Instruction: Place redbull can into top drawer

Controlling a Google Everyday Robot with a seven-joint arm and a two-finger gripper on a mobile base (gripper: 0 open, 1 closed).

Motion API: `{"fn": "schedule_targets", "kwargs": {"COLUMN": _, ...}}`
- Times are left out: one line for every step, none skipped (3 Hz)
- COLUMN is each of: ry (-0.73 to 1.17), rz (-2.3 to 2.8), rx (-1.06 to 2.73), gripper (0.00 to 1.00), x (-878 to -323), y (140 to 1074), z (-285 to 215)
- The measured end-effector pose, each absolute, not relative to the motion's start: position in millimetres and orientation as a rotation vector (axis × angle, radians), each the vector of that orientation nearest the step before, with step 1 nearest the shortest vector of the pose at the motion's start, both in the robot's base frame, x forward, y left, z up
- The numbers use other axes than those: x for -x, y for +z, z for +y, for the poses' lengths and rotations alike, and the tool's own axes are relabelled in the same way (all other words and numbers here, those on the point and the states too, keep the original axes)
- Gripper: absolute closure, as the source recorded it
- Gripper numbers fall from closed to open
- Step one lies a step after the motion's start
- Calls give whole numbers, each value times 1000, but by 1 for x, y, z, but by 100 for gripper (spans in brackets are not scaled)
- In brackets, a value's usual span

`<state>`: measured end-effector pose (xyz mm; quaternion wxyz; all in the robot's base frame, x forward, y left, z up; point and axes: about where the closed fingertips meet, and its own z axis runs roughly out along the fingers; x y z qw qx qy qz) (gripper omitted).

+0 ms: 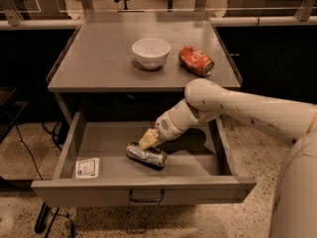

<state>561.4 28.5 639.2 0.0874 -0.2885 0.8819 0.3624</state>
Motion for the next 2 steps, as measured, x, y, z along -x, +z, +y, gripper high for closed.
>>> {"fn": "schedule_targets", "kwargs": {"ry": 1088, "rz": 2626, "rx": 888, "gripper": 100, "x": -573, "y": 632, "z": 33}}
{"fn": "schedule_targets", "kwargs": {"ry": 1088, "rz": 2625, "rx": 888, "gripper": 81, "x": -573, "y": 632, "z": 33}}
